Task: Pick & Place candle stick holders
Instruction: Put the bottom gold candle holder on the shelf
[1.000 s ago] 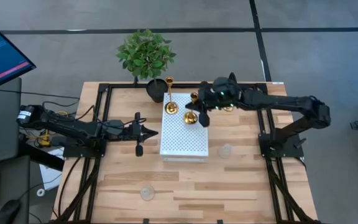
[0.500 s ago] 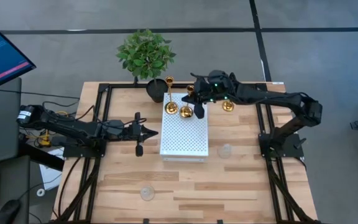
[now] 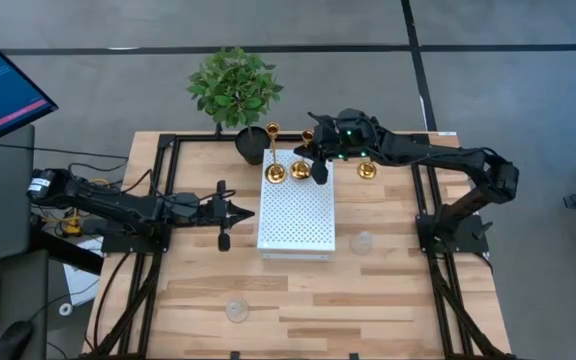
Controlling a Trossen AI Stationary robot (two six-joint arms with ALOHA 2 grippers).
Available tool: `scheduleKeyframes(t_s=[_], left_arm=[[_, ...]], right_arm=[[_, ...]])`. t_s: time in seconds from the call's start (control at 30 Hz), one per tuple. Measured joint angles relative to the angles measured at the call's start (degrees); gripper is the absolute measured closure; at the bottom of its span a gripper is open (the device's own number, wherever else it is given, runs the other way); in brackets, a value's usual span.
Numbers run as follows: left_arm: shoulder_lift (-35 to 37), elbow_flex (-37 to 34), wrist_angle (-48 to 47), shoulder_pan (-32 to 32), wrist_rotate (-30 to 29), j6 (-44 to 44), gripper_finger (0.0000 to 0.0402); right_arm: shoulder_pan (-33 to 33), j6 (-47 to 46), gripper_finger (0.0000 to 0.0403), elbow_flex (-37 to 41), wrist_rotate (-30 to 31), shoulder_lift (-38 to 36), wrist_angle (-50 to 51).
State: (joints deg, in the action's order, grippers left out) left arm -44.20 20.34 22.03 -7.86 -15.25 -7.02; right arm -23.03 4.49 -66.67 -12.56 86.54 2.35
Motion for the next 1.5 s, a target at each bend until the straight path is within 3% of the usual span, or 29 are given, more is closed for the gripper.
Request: scheduleKeyframes(t_s=[0.33, 0.53, 0.93, 1.5], left_arm=[[0.01, 0.0, 0.01, 0.0, 0.0, 0.01, 0.0395], [0.01, 0.0, 0.1, 0.02, -0.01, 0.0, 0.0395], [0.0, 0.0, -0.1, 0.07, -0.2, -0.02, 0.0395], [0.0, 0.0, -0.09, 0.09, -0.19, 0.0, 0.0395]], right_arm=[[0.11, -0.46, 0.0403, 0.0, 0.68, 0.15, -1.05], [-0.37, -1.08, 0.0403, -1.07, 0.83, 4.48, -3.87], [-0.67, 3.89, 0.0403, -12.09, 5.67, 8.44, 9.3], [-0.81, 3.1, 0.0403, -12.66, 5.79, 8.44, 12.26]])
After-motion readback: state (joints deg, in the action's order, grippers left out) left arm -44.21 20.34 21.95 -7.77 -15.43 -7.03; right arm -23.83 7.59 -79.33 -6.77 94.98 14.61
